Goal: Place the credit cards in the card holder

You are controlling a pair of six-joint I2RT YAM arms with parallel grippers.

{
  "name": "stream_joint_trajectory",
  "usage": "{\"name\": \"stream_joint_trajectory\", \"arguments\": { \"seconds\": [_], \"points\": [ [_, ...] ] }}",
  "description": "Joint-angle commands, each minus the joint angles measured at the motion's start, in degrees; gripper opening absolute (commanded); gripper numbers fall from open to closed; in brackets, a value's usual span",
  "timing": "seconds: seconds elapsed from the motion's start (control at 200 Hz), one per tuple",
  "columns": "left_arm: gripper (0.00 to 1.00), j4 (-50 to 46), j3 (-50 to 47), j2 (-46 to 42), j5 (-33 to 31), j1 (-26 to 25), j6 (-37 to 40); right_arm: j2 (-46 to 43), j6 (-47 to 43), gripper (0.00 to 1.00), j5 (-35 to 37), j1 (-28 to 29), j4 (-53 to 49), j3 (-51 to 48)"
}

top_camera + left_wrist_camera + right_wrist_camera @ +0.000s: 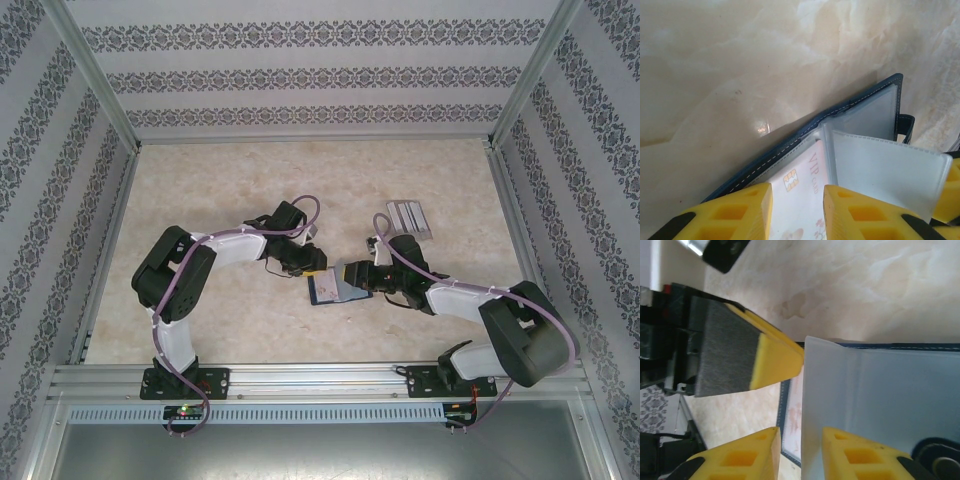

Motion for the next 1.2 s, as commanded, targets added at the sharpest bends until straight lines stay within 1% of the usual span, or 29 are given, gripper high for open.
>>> {"name": "stream_joint_trajectory", "arguments": {
  "seconds": [0.0,0.1,0.185,0.335,0.435,0.515,0.63,0.699,0.804,0.909,0.974,1.004,1.034,1.194],
  "points": [
    [0.34,-1.67,1.85,1.81,0.31,0.12,1.53,1.0,-0.36,0.3,-3.65,-0.42,4.47,-0.66],
    [0.34,-1.3,1.58,2.07,1.57,0.19,1.21,1.76,-0.29,0.26,-3.75,-0.44,4.33,-0.1],
    [0.35,-1.29,1.61,2.38,1.65,0.23,1.39,3.3,-0.55,0.16,-3.58,-0.44,4.04,0.35],
    [0.34,-1.53,2.14,2.57,1.85,0.23,1.18,6.78,0.72,0.11,-5.0,0.1,6.91,0.76],
    [0.35,-2.14,2.56,2.81,1.68,0.24,1.5,7.77,-0.12,0.12,-5.22,1.26,7.18,1.3],
    [0.35,-2.83,2.72,2.83,1.68,0.29,1.61,7.91,0.12,0.22,-5.0,1.99,7.63,1.49],
    [0.35,-2.61,2.49,2.66,1.83,0.24,1.6,7.63,-0.46,0.28,-4.09,2.37,6.82,1.74],
    [0.35,-2.83,2.67,2.57,1.86,0.29,1.7,7.39,-0.19,0.28,-3.89,2.13,7.25,1.41],
    [0.41,-1.17,1.91,1.68,3.27,0.29,1.54,6.2,0.93,0.27,-3.8,2.24,7.17,1.79],
    [0.49,2.48,0.44,0.14,6.05,0.47,1.19,5.54,0.76,0.19,-3.75,2.37,6.12,2.71],
    [0.54,5.18,-0.95,-0.83,7.15,0.81,-0.06,6.09,0.75,0.17,-3.58,2.28,6.32,2.7],
    [0.56,6.43,-1.66,-1.12,7.66,0.92,-0.52,6.5,0.89,0.18,-3.65,2.29,6.71,2.55],
    [0.58,7.26,-2.22,-1.36,7.98,0.94,-0.55,6.92,1.05,0.2,-3.87,2.24,7.31,2.39],
    [0.58,10.88,-3.83,0.0,9.47,1.23,-2.69,7.81,2.07,0.24,-3.38,2.23,9.77,1.13]
  ]
}}
